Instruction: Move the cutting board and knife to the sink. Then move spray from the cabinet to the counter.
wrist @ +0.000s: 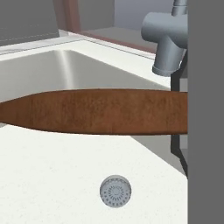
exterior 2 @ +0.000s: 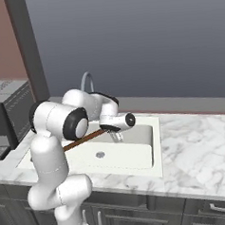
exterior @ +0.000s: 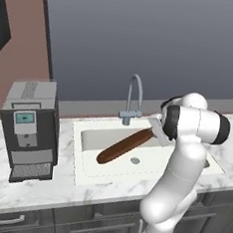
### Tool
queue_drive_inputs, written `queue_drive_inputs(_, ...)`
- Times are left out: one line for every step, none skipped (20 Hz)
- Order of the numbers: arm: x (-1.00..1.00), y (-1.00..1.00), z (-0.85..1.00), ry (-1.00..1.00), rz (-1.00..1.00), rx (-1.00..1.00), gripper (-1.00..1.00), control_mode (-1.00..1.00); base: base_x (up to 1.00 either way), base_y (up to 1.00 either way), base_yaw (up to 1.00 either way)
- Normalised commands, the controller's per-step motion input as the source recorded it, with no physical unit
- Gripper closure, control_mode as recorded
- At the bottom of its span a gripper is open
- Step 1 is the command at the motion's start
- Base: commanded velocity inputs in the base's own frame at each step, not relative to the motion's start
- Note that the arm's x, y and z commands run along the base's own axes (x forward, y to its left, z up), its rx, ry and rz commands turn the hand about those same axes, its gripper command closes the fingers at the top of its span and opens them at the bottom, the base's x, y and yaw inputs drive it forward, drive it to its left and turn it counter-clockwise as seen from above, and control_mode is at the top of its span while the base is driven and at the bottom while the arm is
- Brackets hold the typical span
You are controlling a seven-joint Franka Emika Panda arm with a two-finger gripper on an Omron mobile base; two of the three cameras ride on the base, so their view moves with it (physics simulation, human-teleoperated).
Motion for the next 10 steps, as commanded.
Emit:
queue_drive_inputs(0.00,0.00,0.00,0.00,0.00,0.00,1.00,-1.00,0.00,0.00,0.00)
queue_drive_inputs(0.00,0.00,0.00,0.00,0.00,0.00,1.00,-1.00,0.00,0.00,0.00)
queue_drive_inputs(0.00,0.00,0.00,0.00,0.00,0.00,1.00,-1.00,0.00,0.00,0.00)
queue_drive_inputs(0.00,0.00,0.00,0.00,0.00,0.00,1.00,-1.00,0.00,0.00,0.00)
queue_drive_inputs(0.00,0.00,0.00,0.00,0.00,0.00,1.00,-1.00,0.00,0.00,0.00)
queue_drive_inputs(0.00,0.00,0.00,0.00,0.00,0.00,1.00,-1.00,0.00,0.00,0.00)
queue_drive_inputs(0.00,0.00,0.00,0.00,0.00,0.00,1.00,-1.00,0.00,0.00,0.00)
queue_drive_inputs(0.00,0.00,0.00,0.00,0.00,0.00,1.00,-1.00,0.00,0.00,0.00)
queue_drive_inputs(0.00,0.00,0.00,0.00,0.00,0.00,1.00,-1.00,0.00,0.00,0.00)
queue_drive_inputs(0.00,0.00,0.00,0.00,0.00,0.00,1.00,-1.00,0.00,0.00,0.00)
